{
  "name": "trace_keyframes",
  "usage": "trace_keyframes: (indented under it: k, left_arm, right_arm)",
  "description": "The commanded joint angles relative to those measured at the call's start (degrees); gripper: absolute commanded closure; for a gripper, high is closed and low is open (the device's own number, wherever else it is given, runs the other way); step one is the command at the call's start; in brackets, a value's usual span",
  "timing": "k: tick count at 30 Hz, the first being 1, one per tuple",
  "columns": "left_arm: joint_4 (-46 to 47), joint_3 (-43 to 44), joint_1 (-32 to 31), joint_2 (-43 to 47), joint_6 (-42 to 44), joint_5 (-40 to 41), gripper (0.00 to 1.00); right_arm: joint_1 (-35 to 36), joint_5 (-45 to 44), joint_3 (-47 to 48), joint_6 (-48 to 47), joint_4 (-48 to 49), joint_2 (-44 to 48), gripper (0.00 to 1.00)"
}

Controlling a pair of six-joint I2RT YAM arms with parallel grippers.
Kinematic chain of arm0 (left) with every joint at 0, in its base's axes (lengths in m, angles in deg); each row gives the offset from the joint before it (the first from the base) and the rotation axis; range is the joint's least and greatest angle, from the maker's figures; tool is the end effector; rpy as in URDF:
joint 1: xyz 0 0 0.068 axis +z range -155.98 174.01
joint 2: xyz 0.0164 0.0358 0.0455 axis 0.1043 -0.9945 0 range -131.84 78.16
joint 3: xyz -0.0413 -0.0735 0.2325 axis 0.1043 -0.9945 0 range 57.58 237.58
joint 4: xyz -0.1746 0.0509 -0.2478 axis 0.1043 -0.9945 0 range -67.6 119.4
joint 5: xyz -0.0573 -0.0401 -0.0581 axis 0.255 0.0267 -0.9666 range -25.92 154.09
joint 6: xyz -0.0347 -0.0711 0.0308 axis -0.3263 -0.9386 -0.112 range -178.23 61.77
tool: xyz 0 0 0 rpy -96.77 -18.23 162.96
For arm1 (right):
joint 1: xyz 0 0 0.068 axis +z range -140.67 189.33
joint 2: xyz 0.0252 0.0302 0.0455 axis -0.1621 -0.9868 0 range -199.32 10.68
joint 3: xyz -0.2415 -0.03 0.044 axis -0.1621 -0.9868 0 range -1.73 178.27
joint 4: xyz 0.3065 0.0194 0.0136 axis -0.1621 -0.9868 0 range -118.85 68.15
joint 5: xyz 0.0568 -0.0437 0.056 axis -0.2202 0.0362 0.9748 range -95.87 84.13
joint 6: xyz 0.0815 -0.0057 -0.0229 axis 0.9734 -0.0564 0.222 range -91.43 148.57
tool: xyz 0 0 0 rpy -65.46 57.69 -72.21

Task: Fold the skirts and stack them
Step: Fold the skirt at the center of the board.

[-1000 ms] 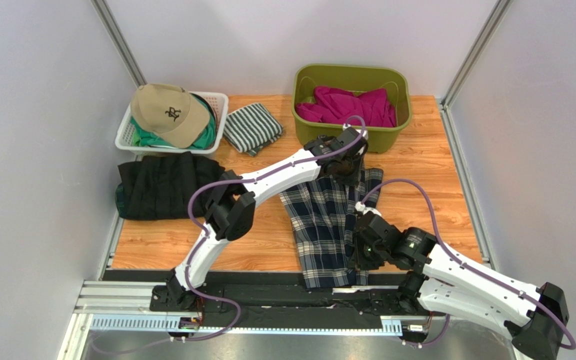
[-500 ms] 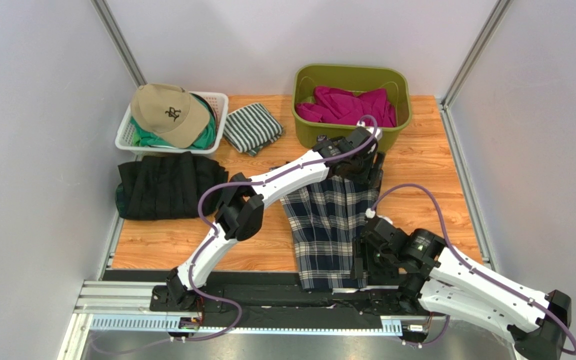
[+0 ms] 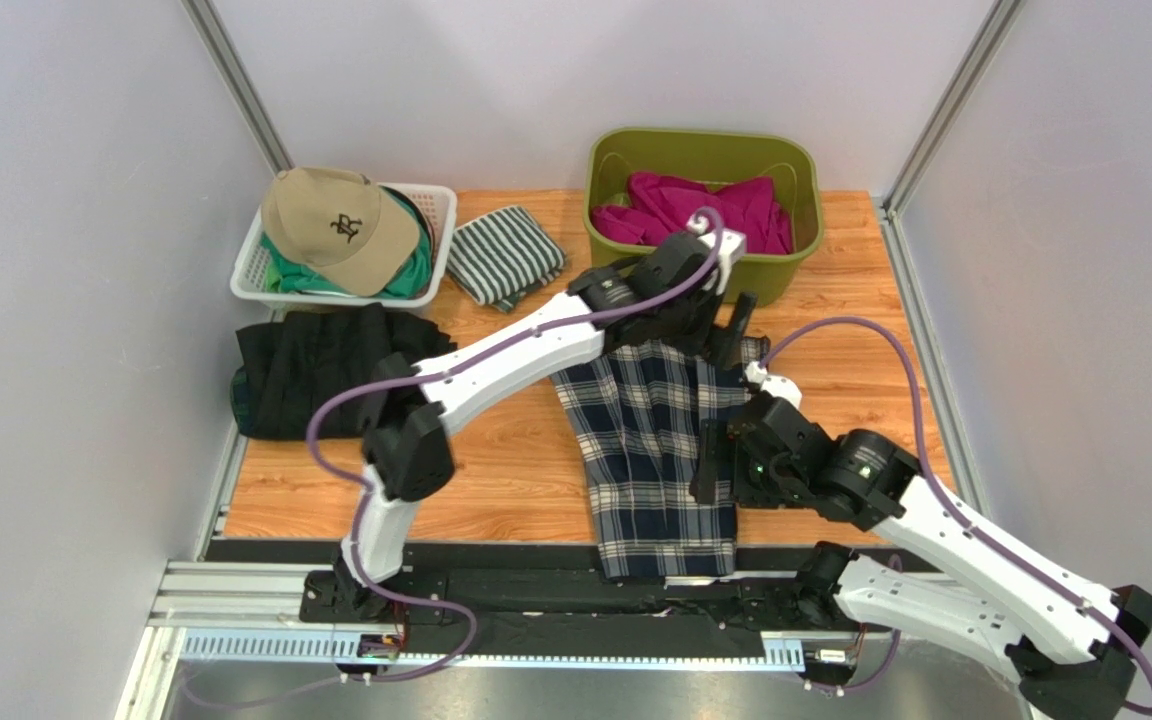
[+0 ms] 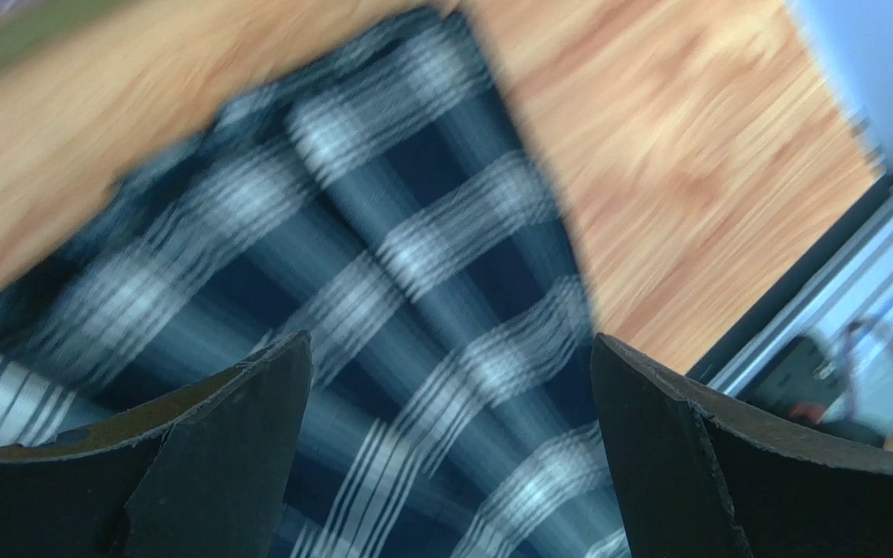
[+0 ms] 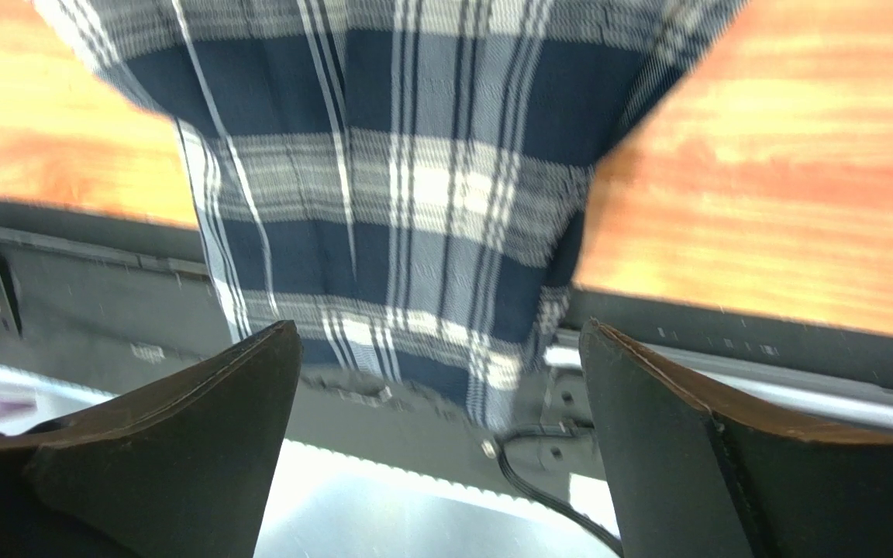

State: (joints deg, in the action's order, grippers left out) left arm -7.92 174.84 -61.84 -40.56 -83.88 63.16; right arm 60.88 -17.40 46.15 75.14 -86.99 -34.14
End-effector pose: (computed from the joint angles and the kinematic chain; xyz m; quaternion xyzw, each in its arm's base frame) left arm 0.3049 -0.4516 0.2812 0.2383 0.8697 -0.2877 0.3227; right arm 0.1424 0.1554 0.2265 -0.0178 0.9657 0.1174 0.2310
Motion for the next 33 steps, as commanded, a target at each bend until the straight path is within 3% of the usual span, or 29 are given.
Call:
trace_keyframes:
  k: [1, 5, 11, 16, 20, 24, 33]
  left_arm:
    - [0.0, -16.3, 0.2, 15.2, 1.8, 7.2, 0.02]
    - [4.7, -36.0, 2.9, 27.5, -3.2, 7.1, 0.01]
    - [11.8, -48.2, 4.9, 32.0, -6.4, 3.1, 0.01]
    - [8.3, -45.8, 5.9, 27.2, -7.0, 6.6, 0.02]
    - [9.3, -42.6, 7.2, 23.0, -6.2, 4.2, 0.02]
    - [9.1, -41.2, 7.9, 20.5, -5.8, 2.8, 0.02]
    - [9.5, -40.9, 10.9, 17.3, -5.9, 1.3, 0.03]
  right_arm:
    - [-5.5, 0.4, 0.6, -3.1, 10.3, -4.0, 0.06]
    - [-12.8, -2.4, 1.3, -4.7, 10.4, -8.8, 0.06]
    - [-27.8, 2.7, -0.5, -11.1, 18.8, -14.5, 0.07]
    - [-35.8, 2.7, 0.5, -13.3, 25.1, -23.6, 0.09]
    - [-36.8, -0.6, 4.0, -13.1, 28.6, -31.2, 0.11]
    - [-36.9, 2.7, 8.0, -14.1, 30.9, -38.3, 0.13]
    - [-35.0, 8.3, 8.5, -16.2, 36.2, -39.7, 0.19]
